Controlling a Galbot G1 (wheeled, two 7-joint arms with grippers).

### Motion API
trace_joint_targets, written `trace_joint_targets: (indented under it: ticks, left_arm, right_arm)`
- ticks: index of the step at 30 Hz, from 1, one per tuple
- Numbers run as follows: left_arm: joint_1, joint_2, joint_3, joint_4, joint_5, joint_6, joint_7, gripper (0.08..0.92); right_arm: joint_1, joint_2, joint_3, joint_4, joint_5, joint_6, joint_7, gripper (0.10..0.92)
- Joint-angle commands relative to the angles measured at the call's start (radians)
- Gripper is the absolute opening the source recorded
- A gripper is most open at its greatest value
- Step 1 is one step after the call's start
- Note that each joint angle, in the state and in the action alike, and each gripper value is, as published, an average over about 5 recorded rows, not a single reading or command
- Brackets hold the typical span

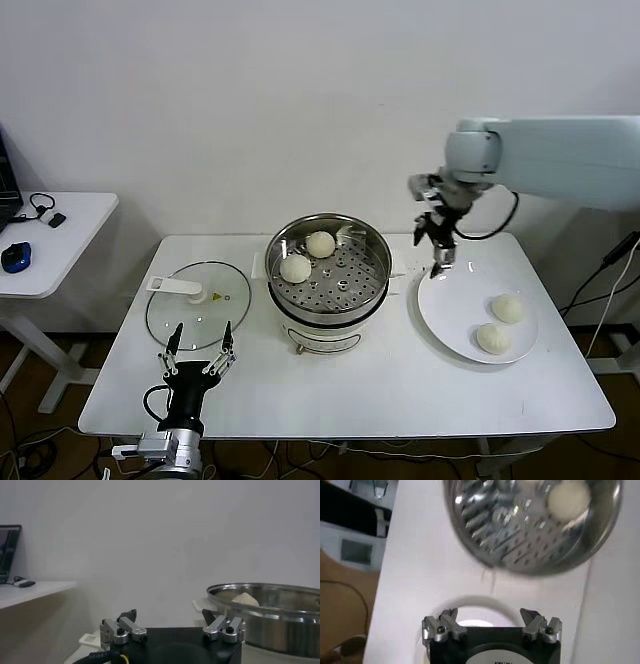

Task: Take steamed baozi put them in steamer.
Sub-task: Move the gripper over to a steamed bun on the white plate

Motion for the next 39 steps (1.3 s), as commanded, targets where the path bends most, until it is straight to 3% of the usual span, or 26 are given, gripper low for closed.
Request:
trace_joint_targets:
  ticks: [1,18,39]
  left_arm:
    - [0.005,-0.049,0.002,0.003,0.02,-0.006,-0.002,0.823]
    - [0.015,-0.049,0.004,0.01,0.071,-0.007,-0.006,0.823]
    - [0.007,-0.049,0.0,0.027,0.076,-0.007,-0.007,0.823]
  right_arm:
    - [-0.103,-0.262,0.009,0.012,-0.183,0.095,-0.016,0.823]
    - [-0.531,-0.315,0.364,-0.187,-0.375,0.174,-0.003,0.823]
    - [-0.684,-0.274,0.487,-0.283,-0.438,0.191,0.002,0.823]
